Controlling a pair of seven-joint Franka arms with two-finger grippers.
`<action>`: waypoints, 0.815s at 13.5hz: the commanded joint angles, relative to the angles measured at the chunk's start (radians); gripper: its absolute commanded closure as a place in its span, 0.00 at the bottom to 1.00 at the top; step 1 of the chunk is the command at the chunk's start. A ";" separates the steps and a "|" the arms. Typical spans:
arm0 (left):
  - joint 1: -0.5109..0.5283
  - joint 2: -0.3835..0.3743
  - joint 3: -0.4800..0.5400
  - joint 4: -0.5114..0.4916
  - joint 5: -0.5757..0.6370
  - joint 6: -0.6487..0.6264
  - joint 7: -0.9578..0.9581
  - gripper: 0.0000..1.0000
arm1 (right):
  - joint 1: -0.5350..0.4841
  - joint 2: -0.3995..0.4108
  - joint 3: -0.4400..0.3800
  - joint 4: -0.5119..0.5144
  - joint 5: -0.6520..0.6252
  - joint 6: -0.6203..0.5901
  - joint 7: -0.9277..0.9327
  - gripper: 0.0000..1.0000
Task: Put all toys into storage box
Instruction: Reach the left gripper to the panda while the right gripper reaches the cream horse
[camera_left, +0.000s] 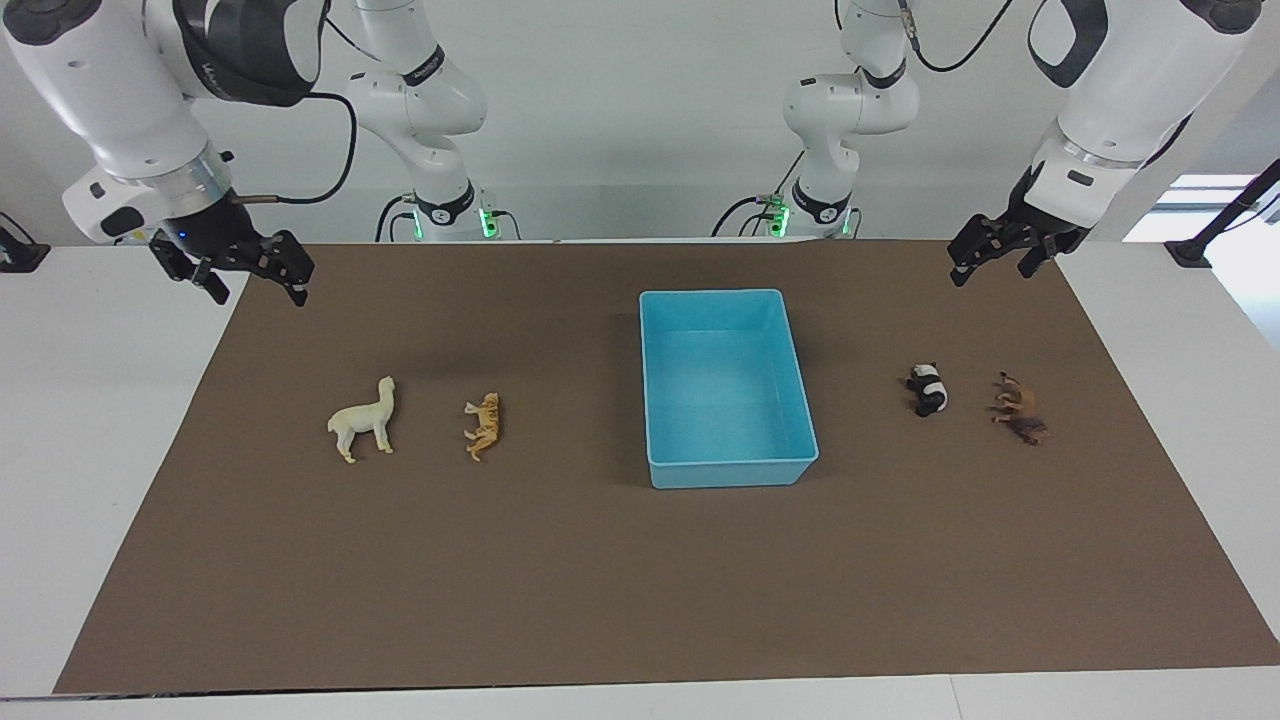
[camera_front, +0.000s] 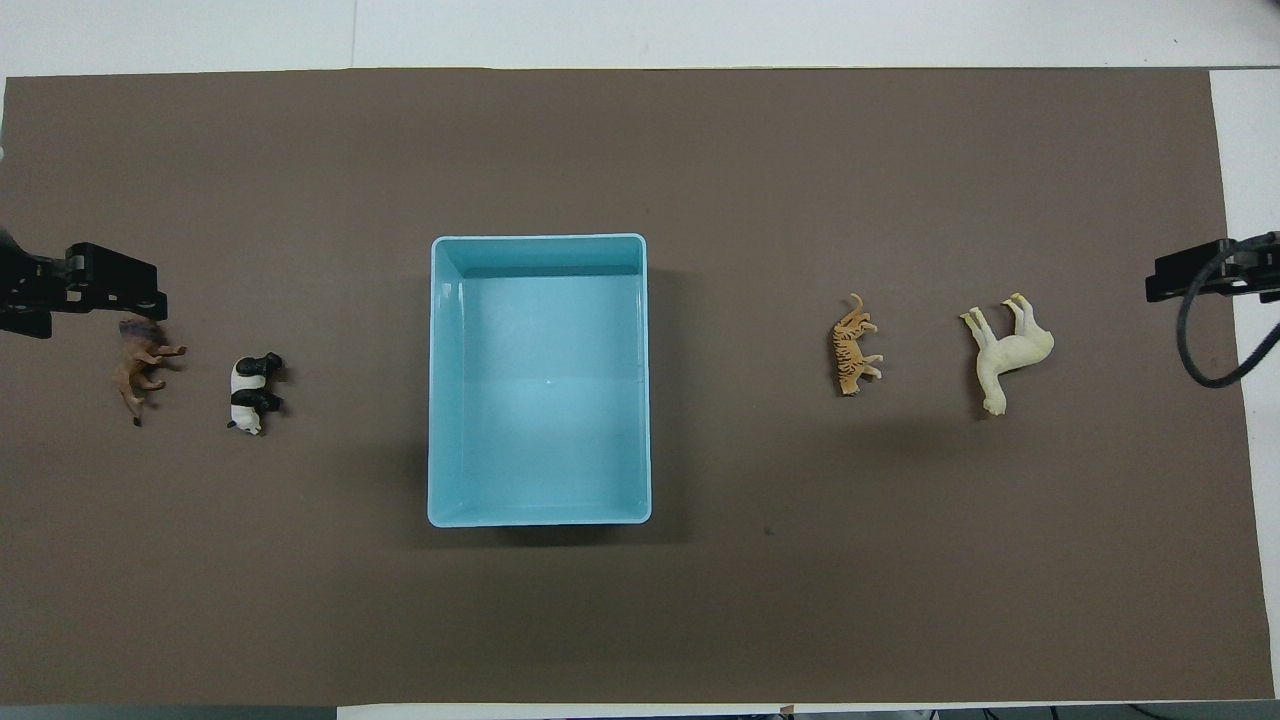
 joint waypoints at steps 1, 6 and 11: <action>0.029 -0.054 -0.005 -0.105 0.010 0.112 0.018 0.00 | 0.017 0.081 0.003 -0.029 0.003 0.108 0.014 0.00; 0.089 0.010 -0.003 -0.275 0.008 0.427 0.146 0.00 | 0.058 0.229 0.006 -0.038 0.003 0.319 0.012 0.00; 0.124 0.046 -0.002 -0.518 0.008 0.712 0.217 0.00 | 0.091 0.255 0.006 -0.155 0.005 0.400 0.034 0.00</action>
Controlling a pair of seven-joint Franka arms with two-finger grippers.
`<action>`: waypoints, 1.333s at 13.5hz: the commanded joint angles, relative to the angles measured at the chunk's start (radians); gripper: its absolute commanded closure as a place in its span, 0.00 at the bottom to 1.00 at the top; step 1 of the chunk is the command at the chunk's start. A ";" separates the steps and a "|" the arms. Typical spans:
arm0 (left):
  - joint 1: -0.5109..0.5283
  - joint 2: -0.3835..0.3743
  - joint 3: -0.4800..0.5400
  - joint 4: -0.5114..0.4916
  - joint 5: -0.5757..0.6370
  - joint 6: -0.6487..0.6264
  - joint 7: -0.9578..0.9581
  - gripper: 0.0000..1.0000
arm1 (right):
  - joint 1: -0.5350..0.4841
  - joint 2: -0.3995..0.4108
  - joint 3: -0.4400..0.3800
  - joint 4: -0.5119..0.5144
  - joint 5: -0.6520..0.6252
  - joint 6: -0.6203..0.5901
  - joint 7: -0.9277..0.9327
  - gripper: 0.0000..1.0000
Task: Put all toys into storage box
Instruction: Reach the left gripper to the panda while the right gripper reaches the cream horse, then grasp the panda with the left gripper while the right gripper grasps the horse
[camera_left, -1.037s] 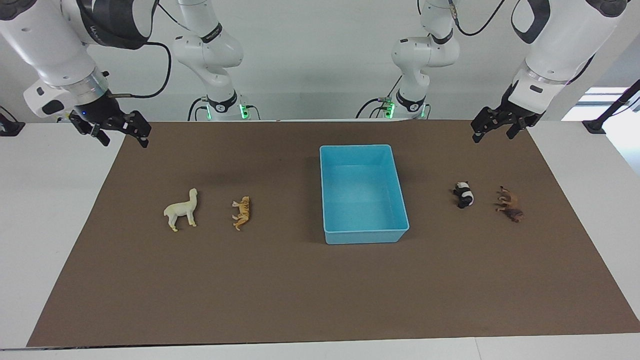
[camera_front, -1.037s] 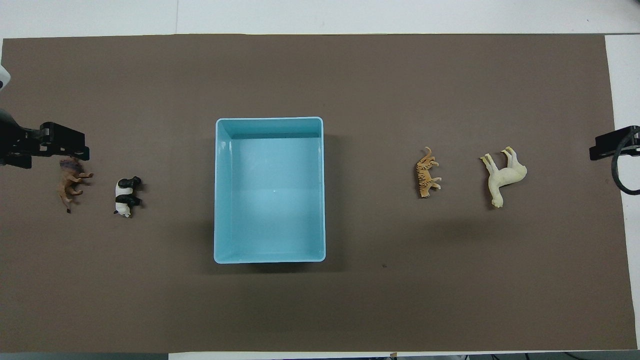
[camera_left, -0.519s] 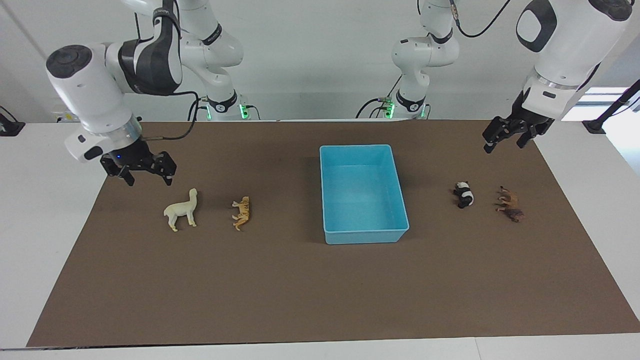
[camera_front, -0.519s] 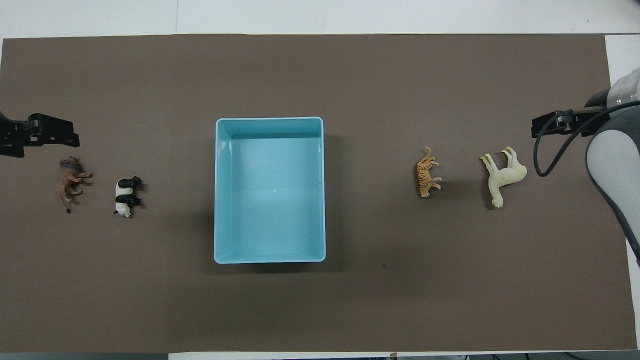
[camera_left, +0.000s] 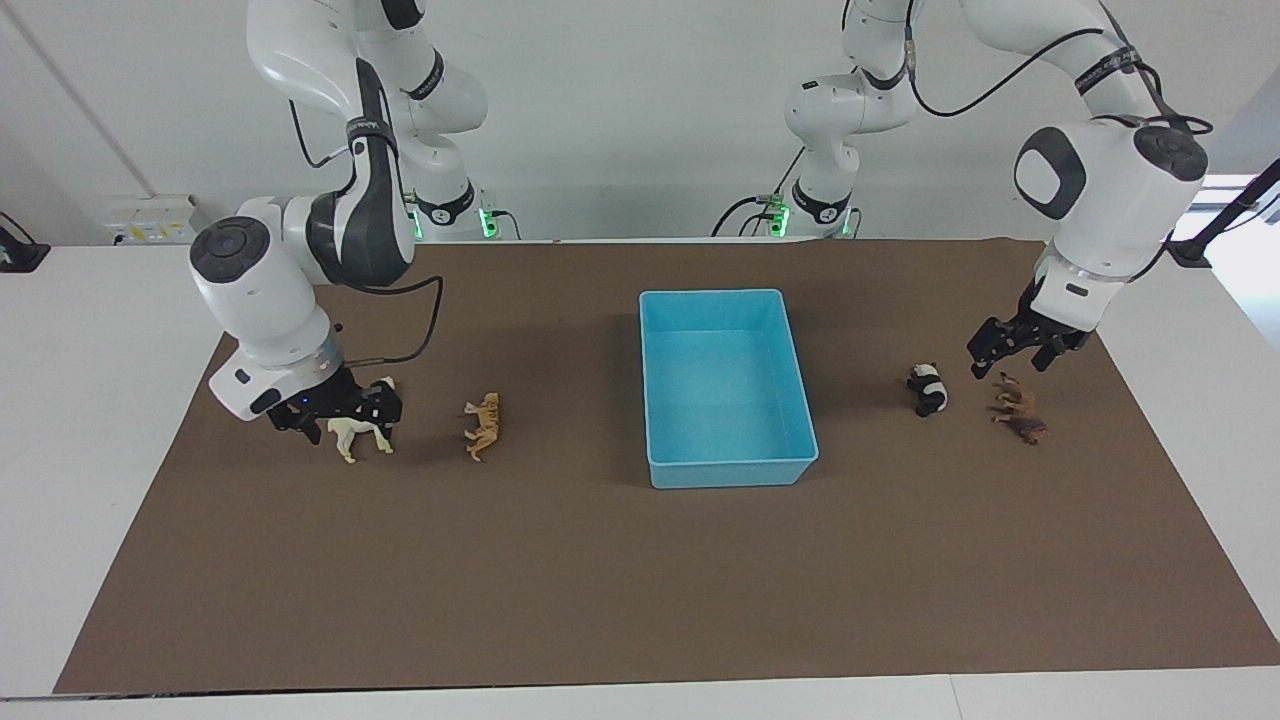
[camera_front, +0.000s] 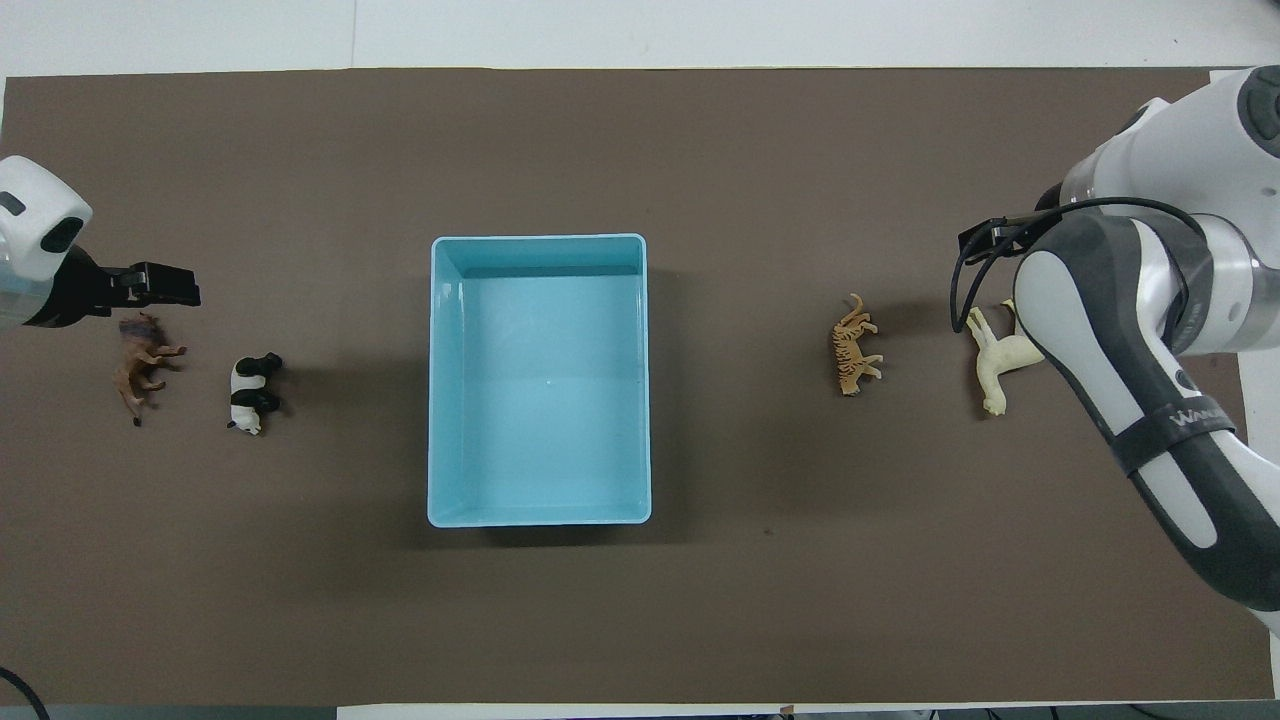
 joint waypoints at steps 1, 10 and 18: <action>0.009 -0.021 -0.006 -0.179 0.010 0.185 0.036 0.00 | -0.002 -0.040 0.003 -0.153 0.005 0.101 0.015 0.00; -0.008 -0.016 -0.007 -0.359 0.010 0.343 0.054 0.00 | -0.005 -0.055 0.003 -0.271 0.003 0.221 -0.252 0.00; -0.019 0.010 -0.006 -0.409 0.010 0.408 0.053 0.20 | -0.006 -0.021 0.003 -0.322 0.003 0.317 -0.240 0.00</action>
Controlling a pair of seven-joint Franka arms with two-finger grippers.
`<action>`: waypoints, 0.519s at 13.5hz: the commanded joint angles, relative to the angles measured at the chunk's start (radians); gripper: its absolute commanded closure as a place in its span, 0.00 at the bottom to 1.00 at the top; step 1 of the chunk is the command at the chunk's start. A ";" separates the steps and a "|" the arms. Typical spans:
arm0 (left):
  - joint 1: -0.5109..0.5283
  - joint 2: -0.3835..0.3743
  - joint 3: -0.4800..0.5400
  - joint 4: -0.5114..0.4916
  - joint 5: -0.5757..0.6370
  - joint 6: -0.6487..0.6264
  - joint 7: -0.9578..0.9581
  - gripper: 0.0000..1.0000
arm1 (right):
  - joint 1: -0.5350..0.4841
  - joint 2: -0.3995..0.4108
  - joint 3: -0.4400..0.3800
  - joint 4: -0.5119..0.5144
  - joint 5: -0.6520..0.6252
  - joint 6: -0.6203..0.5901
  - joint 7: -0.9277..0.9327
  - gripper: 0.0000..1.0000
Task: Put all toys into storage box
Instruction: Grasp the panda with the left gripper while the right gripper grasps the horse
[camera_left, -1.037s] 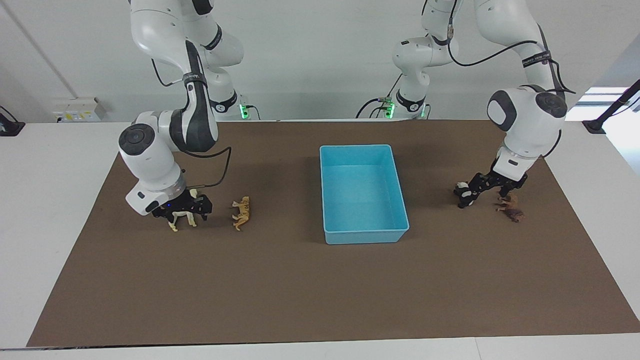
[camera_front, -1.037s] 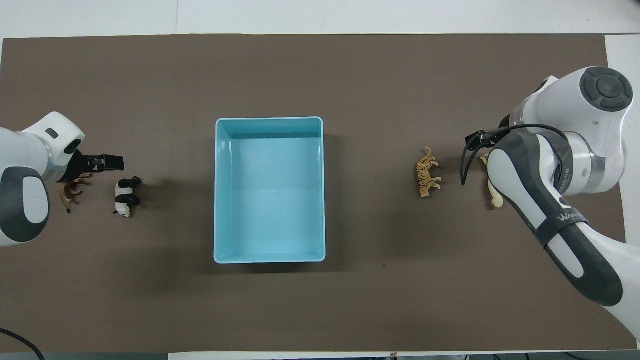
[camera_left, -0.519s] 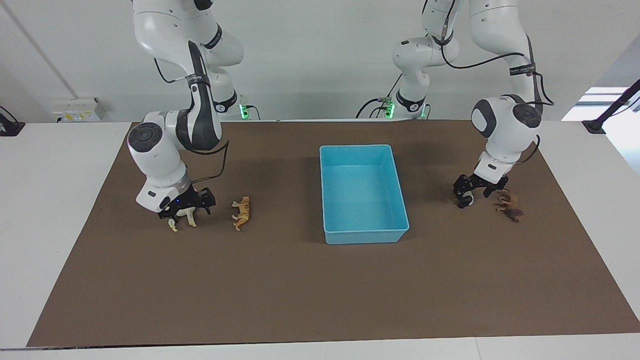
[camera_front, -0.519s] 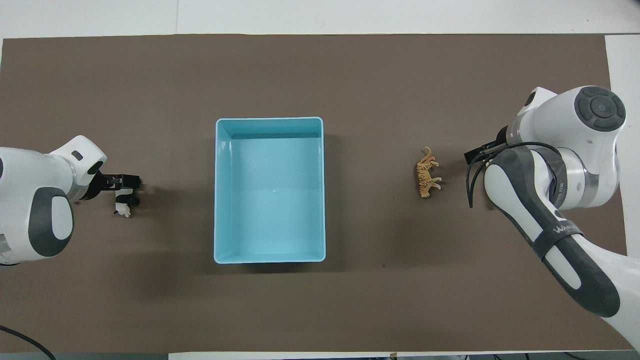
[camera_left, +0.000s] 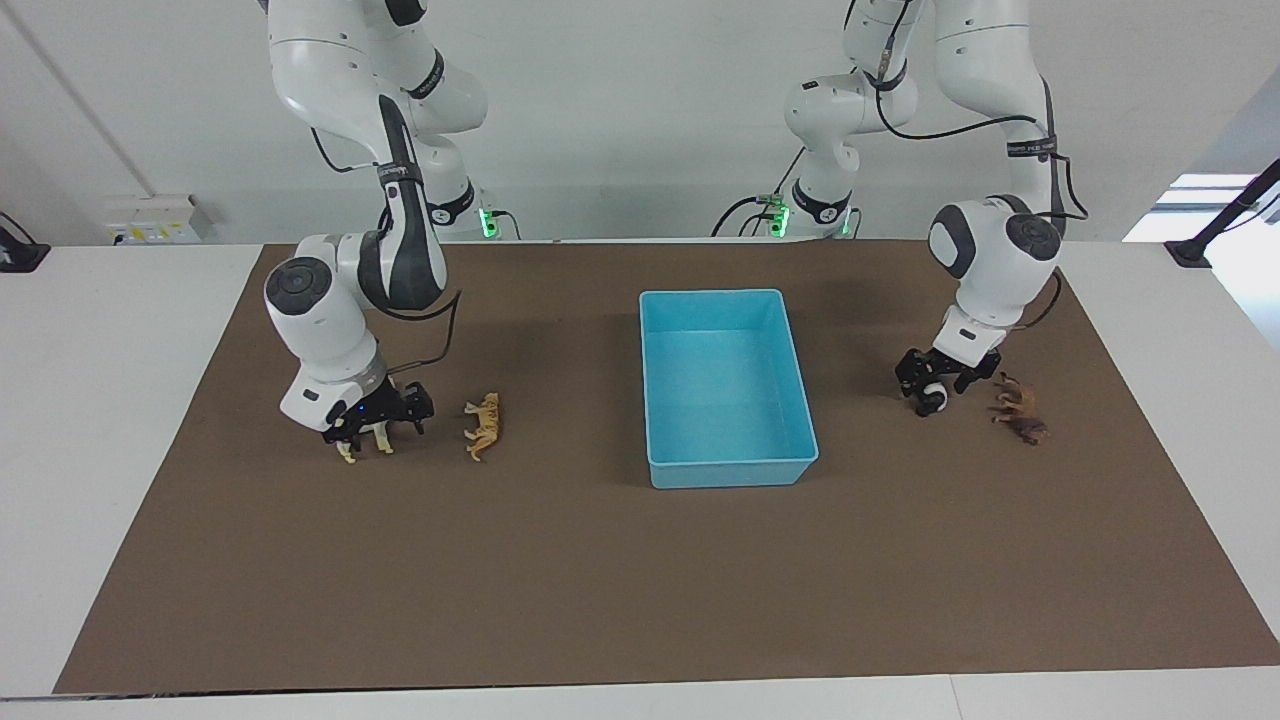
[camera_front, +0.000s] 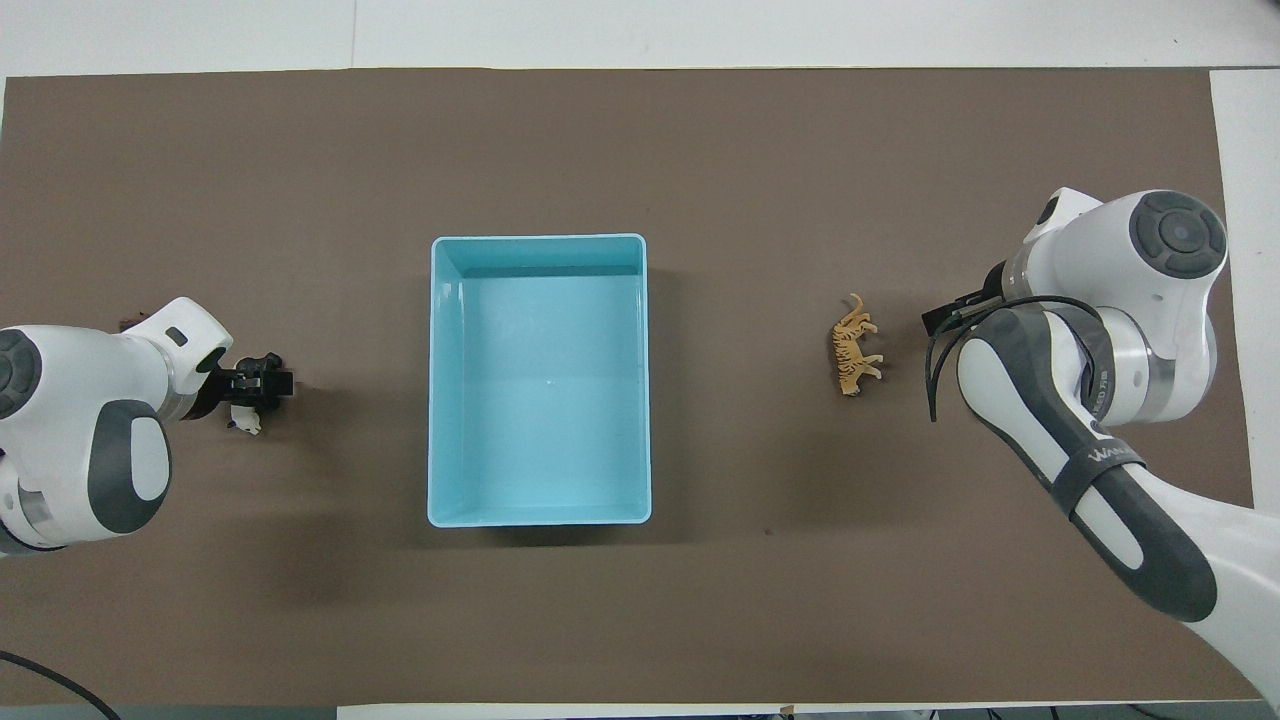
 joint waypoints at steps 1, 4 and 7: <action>-0.015 -0.002 0.006 -0.018 0.010 0.026 0.003 0.38 | -0.012 -0.002 0.004 -0.062 0.004 0.084 -0.014 0.00; -0.015 -0.002 0.006 -0.013 0.010 0.023 -0.003 0.83 | -0.018 0.000 0.005 -0.085 0.004 0.121 -0.015 0.04; -0.015 0.004 0.006 0.031 0.010 -0.010 -0.009 1.00 | -0.030 -0.002 0.005 -0.108 0.005 0.155 -0.011 0.60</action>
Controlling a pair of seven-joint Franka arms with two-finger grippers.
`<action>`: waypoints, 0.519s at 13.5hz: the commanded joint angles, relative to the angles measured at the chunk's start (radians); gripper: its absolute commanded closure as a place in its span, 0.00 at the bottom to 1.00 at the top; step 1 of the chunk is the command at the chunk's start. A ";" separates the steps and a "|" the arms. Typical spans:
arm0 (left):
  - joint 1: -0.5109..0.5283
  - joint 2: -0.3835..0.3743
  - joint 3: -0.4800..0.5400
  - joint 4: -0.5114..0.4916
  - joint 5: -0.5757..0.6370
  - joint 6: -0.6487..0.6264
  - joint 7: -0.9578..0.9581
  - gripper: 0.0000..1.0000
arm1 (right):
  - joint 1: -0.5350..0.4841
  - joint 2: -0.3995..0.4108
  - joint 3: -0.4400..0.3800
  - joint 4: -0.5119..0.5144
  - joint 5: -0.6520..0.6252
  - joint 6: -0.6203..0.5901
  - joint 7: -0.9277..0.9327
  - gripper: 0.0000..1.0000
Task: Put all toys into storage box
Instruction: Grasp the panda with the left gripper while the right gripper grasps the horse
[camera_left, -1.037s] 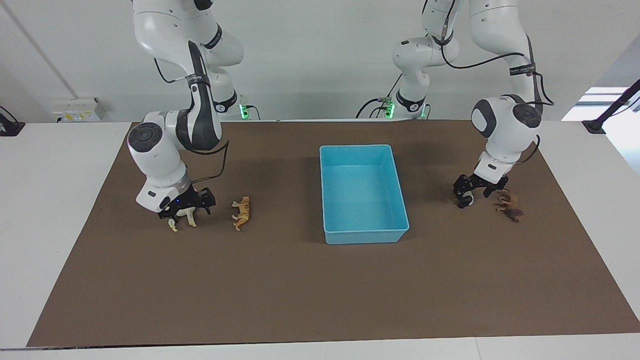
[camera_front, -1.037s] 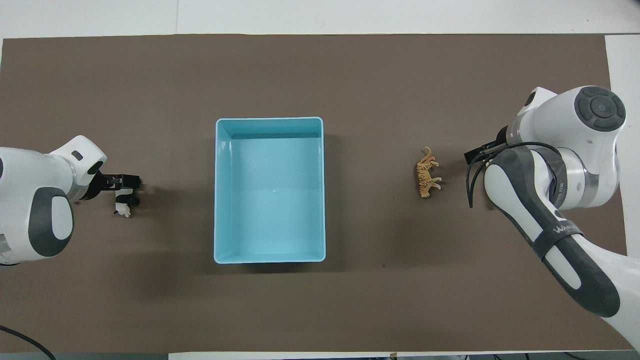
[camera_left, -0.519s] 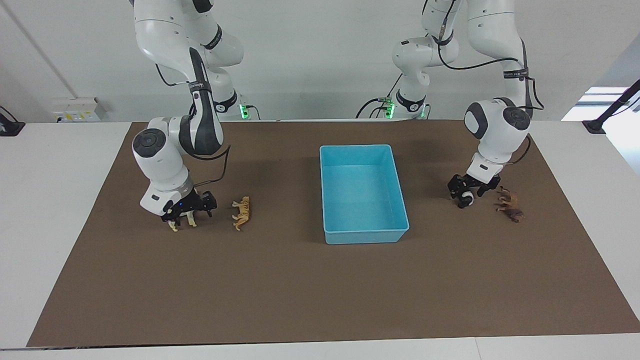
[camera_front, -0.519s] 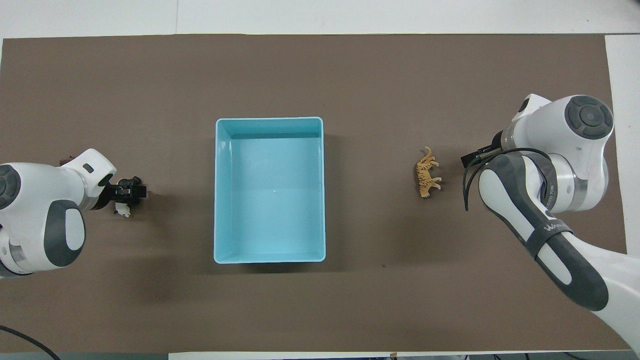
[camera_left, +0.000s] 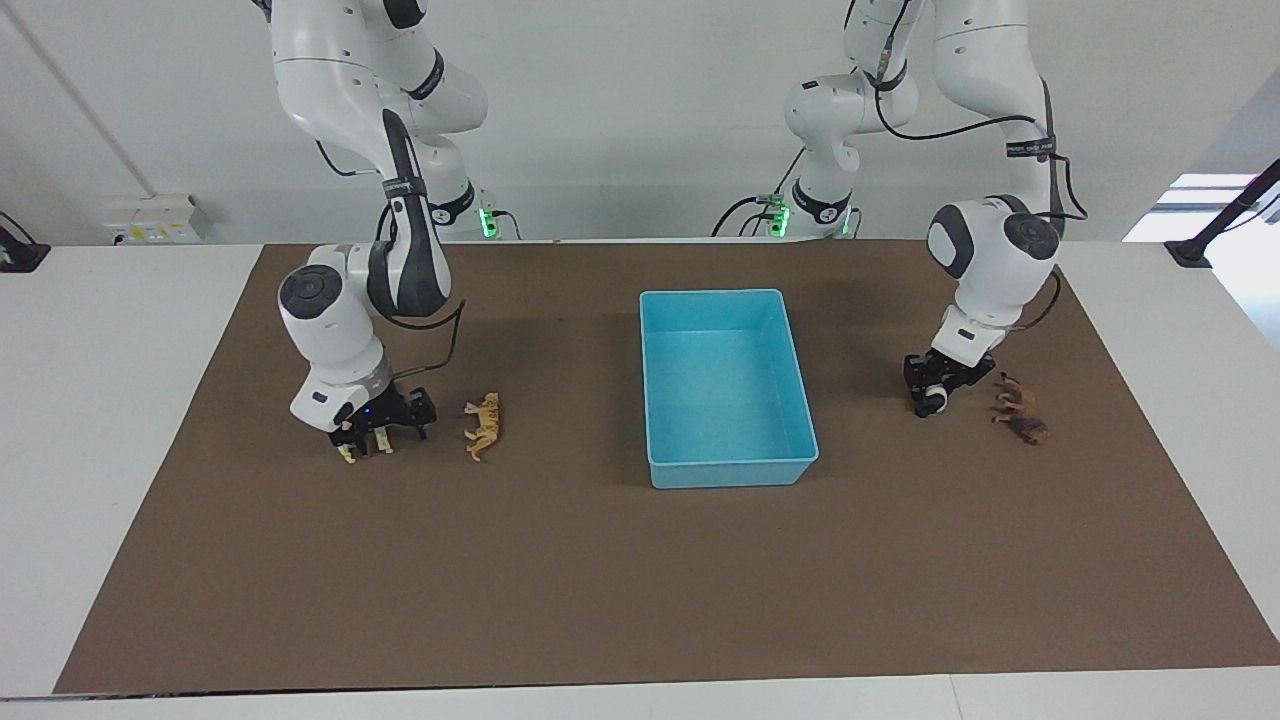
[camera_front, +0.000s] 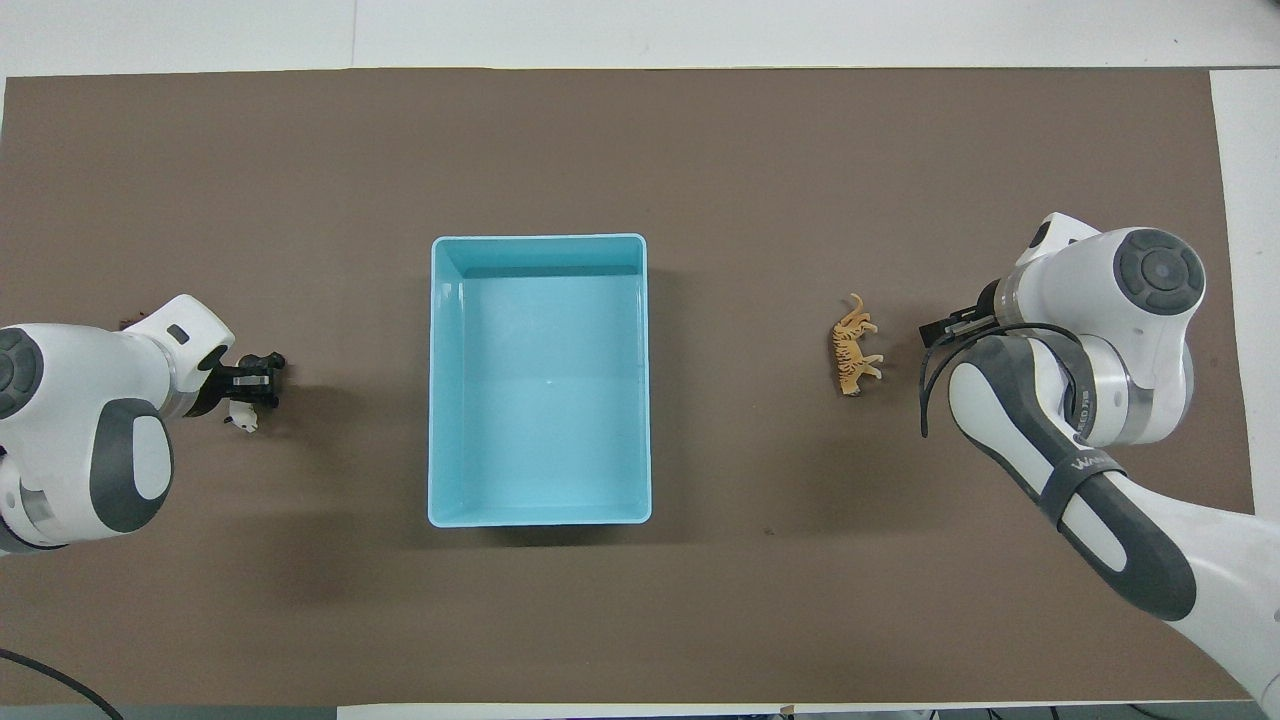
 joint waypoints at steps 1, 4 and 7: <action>-0.015 0.022 0.004 0.080 0.008 -0.074 -0.021 1.00 | -0.025 -0.011 0.007 -0.033 0.005 0.035 -0.008 0.85; -0.082 0.025 -0.001 0.317 0.007 -0.363 -0.157 1.00 | -0.038 -0.011 0.009 -0.033 0.004 0.035 -0.010 1.00; -0.224 0.005 -0.007 0.468 -0.045 -0.533 -0.434 1.00 | -0.051 -0.009 0.009 -0.022 0.004 0.033 -0.011 1.00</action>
